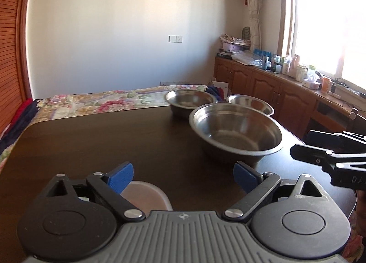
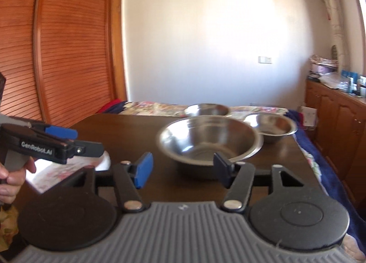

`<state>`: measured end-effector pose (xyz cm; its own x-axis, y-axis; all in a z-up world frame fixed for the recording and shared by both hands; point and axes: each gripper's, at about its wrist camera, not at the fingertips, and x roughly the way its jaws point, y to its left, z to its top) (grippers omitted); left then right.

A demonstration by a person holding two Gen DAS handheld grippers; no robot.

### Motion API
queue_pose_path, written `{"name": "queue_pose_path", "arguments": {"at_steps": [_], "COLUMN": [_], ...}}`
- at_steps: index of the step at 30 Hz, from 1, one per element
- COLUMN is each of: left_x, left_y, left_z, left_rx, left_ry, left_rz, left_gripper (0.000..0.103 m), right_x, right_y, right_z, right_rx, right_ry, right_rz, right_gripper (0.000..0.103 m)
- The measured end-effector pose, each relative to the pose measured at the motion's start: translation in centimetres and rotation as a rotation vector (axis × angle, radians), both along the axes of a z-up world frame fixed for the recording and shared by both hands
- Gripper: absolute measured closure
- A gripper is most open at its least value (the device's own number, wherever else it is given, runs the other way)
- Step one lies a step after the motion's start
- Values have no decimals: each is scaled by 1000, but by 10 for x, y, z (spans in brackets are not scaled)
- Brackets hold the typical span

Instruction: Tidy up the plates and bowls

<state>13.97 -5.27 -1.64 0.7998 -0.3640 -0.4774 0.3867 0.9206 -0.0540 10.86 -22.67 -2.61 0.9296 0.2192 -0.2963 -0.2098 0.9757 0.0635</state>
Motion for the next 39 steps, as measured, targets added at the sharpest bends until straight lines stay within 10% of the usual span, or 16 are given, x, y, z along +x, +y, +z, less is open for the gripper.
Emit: {"name": "queue_pose_path", "arguments": {"at_steps": [11,26,39], "left_x": [25,52,63], "left_y": [-36,-57,-63], "left_z": [-2,-11,-14], "left_rx": [-20,-24,-26], "left_ry": [-5,12,51], "left_rz": [-14,-5,-17], "left_gripper": [3,3,30], "right_x": [40,85,97], "right_y": [-52,-59,-57], "right_z": [-6,-21,-24], "right_rx": [20,16,15], "right_ry": [-42,-20,33], "right_rz": [-74,-37,-23], "right_gripper": [0,0,0]}}
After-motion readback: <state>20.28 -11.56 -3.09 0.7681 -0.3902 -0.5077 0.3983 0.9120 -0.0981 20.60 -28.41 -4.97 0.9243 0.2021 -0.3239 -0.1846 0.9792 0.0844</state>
